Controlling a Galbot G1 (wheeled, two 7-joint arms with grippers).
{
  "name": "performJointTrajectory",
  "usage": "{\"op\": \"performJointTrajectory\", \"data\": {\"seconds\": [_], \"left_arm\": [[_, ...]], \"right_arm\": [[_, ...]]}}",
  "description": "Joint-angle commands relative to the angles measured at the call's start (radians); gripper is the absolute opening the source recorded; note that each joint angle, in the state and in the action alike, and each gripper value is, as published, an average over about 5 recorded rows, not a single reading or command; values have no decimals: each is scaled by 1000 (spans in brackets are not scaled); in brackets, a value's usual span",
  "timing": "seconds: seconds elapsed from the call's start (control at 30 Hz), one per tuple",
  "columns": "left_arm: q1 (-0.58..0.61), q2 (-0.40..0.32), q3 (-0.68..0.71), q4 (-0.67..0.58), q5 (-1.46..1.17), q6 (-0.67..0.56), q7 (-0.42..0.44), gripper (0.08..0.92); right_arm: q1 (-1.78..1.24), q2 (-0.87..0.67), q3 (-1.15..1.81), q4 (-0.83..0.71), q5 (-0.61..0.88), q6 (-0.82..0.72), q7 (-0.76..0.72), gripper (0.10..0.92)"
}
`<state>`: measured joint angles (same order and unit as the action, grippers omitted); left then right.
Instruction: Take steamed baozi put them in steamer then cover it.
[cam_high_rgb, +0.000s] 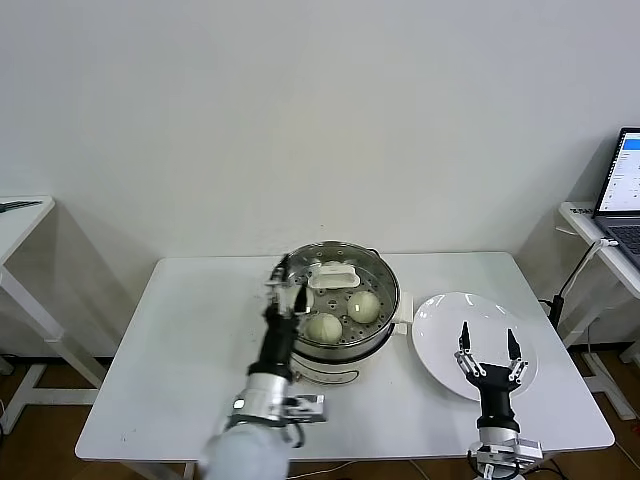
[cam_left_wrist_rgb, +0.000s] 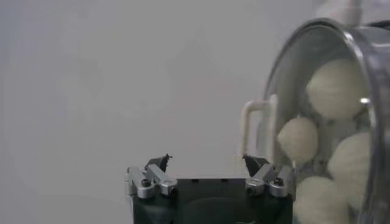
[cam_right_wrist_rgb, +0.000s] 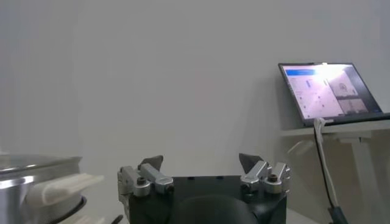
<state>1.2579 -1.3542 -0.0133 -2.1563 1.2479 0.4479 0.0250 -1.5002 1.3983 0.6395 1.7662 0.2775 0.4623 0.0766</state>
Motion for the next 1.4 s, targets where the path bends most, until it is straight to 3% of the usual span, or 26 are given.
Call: {"op": "performJointTrajectory", "data": {"seconds": [0.03,0.13,0.3,1.4], "left_arm": [[255,-3,-564,-101,-1020,-368,-105,823],[286,-29,-661,-31,-1108,-447,-31,823],[315,-63,-695,23,-1138,-502,19,823],[321,-66,-659,70,-1125,-520,27,823]], "right_arm": [[-44,-21,17,168,-11,-168,-5,823],[-52,-26,23,204,-8,-188,-8,823],[-60,-25,25,224,-10,-200,-19,823],[-95,-26,31,282,-53,-256,-23,823]]}}
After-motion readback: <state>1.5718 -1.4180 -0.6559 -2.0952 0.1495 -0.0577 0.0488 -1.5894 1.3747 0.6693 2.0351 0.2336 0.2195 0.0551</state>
